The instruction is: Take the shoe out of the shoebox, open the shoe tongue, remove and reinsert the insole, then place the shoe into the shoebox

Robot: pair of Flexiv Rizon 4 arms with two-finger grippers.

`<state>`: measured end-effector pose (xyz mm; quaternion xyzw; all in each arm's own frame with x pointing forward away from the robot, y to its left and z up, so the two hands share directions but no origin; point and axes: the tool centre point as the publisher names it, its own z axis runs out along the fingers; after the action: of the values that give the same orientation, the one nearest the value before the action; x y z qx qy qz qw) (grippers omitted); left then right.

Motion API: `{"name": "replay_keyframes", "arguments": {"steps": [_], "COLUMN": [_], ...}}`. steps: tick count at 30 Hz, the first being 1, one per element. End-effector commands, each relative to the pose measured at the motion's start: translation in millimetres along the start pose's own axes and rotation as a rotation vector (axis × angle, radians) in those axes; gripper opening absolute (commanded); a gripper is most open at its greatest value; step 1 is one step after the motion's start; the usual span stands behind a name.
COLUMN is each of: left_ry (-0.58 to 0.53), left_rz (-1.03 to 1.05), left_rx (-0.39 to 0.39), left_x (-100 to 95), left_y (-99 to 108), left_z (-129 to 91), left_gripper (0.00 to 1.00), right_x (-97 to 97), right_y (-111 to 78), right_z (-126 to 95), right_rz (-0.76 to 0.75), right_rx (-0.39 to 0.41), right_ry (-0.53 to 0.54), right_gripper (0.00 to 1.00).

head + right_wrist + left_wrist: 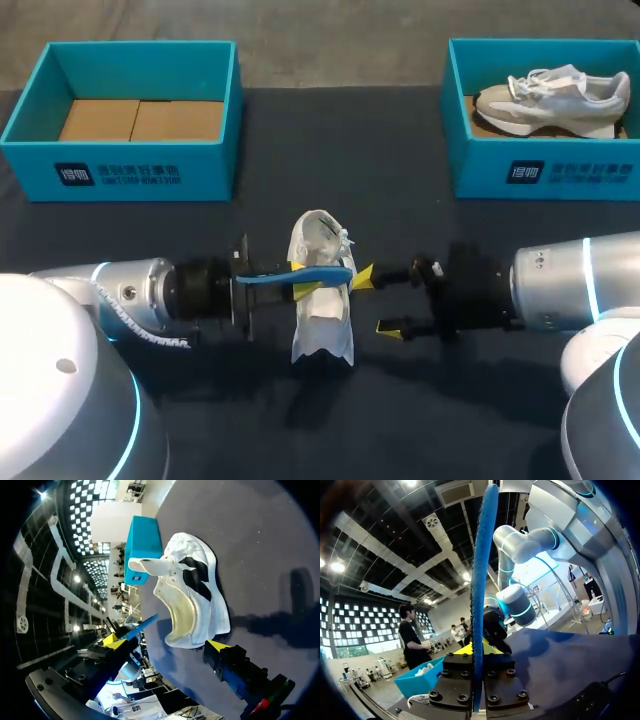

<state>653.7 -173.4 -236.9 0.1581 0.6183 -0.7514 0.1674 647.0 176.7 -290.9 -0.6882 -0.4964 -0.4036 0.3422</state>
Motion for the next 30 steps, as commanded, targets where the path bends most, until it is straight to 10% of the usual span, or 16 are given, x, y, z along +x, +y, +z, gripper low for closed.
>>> {"name": "replay_keyframes", "arguments": {"steps": [1, 30], "left_ry": [-0.003, 0.055], "left_rz": [0.001, -0.016], "left_rx": [-0.001, -0.017], "left_x": [1.2, -0.8], "left_y": [0.0, 4.0], "left_z": [0.6, -23.2], "left_gripper": [0.00, 0.00], "right_x": [-4.1, -4.7], "right_y": [-2.9, -3.1], "right_z": [9.0, 7.4], "right_rz": [-0.024, -0.040], "right_rx": [-0.033, -0.039], "right_ry": [0.018, 0.015], "right_gripper": [1.00, 1.00]}}
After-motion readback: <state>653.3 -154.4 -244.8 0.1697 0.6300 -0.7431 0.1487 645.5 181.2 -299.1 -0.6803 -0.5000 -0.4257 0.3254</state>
